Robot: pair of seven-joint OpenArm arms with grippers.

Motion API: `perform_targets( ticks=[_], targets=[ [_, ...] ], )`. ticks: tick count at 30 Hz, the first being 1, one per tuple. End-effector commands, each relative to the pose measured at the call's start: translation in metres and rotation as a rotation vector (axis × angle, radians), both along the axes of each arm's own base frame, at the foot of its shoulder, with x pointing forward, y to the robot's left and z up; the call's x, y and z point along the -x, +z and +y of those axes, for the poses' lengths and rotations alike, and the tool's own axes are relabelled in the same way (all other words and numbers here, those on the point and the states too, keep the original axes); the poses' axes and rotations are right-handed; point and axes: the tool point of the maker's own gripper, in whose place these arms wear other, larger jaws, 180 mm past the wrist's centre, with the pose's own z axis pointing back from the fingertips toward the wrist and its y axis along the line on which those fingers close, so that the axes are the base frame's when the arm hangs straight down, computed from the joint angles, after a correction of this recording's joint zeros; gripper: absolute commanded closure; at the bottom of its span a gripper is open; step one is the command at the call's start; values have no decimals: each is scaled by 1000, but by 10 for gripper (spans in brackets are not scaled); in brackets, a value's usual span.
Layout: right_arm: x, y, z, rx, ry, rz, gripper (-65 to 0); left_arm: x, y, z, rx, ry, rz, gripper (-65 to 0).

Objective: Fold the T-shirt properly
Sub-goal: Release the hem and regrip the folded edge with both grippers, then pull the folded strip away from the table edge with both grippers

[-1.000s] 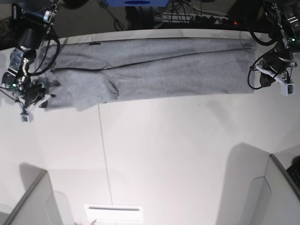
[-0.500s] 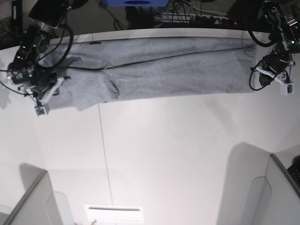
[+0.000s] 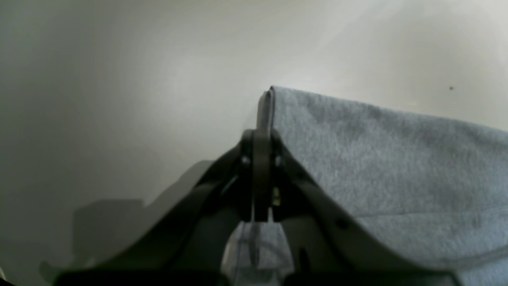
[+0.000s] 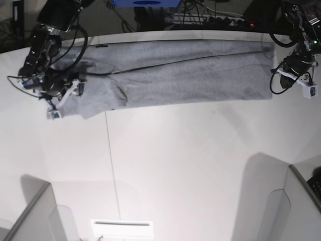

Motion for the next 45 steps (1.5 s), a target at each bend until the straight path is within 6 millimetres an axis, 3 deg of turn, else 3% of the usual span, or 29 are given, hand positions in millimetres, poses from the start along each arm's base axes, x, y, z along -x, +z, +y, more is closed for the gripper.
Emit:
perform_targets(
  ticks=[1,4,9,10,19,25,37,40,43,45],
  targets=[
    [-11,11,-7,14,0,-47,-323,-6,11,3,-19,-13,-31,0],
    [-10,11,-8,19,1,-45,-264,-6,11,3,-18,-12,-31,0],
    [-11,18,-9,33,7,-62,-14,-5,10,3,-18,-12,-27,0],
    [-9,20,-9,39,9,-65,0,-5,10,3,-18,-12,-27,0],
    [-5,39,-16,96,15,-75,0,-5,10,3,-17,-14,-26,0],
    [11,53,-16,146,31,-80,0,-5,10,3,-17,-14,-26,0],
    [36,41,-13,145,34,-14,0,-6,8,-2,-10,-23,-25,0],
    [36,44,-15,157,35,-25,0,-10,1,-21,11,-77,-12,0],
    [33,53,-13,167,40,-70,-164,-10,-8,-33,34,-103,6,0],
    [27,58,-11,163,45,-110,-204,-10,-11,-37,46,-103,8,0]
  ],
)
